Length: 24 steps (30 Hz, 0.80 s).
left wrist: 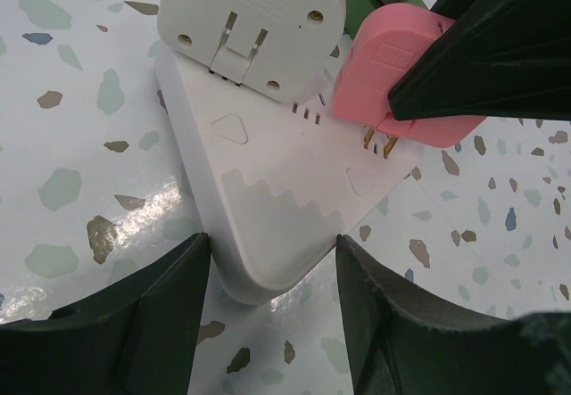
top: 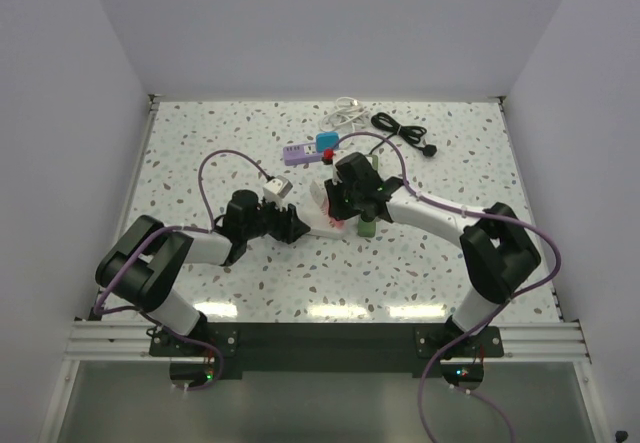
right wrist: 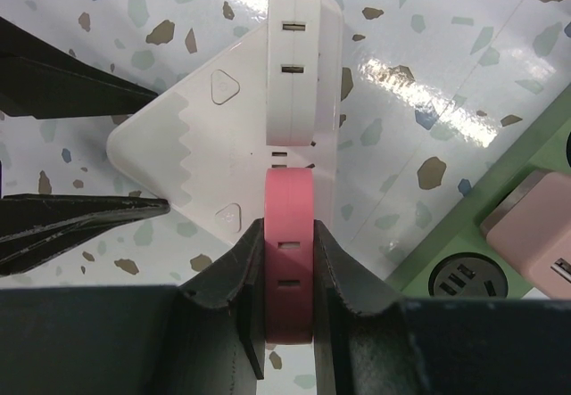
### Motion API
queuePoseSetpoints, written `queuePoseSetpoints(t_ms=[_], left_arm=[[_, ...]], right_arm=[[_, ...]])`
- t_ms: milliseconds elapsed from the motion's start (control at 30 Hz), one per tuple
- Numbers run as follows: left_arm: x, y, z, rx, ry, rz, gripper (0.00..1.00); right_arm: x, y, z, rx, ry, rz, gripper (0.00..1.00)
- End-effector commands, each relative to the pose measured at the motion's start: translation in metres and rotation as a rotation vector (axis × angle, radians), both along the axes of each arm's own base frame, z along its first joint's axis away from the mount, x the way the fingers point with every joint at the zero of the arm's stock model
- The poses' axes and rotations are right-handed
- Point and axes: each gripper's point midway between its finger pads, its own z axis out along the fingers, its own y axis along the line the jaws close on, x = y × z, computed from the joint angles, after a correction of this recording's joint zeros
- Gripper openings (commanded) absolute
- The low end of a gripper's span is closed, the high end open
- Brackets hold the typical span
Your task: Insert the plug
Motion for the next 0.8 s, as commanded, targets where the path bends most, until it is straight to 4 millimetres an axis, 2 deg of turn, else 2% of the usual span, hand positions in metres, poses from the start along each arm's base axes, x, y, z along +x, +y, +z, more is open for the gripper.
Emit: queuePoseSetpoints(t_ms=[0,433,667,767], left_arm=[[0.006,-0.011,0.006,-0.009,-0.035,-0.041,0.55],[0.003,-0.01,0.008,-0.012,-0.038,-0.042,0.54],[0.003,-0.009,0.007,-0.01,-0.036,-0.039,0.53],[0.003,-0.009,0.007,-0.009,-0.037,-0.04,0.53]], right_arm=[[-0.048,0.009,-0.043,-0.026,0.157,0.06,0.0],[-0.066,-0.002,-0.04,-0.038,0.134,0.029,0.0],[-0.072,0.001,-0.035,-0.002,0.109,0.02,0.0],[-0.074,-0.001,-0.039,-0.004,0.111,0.016,0.0]])
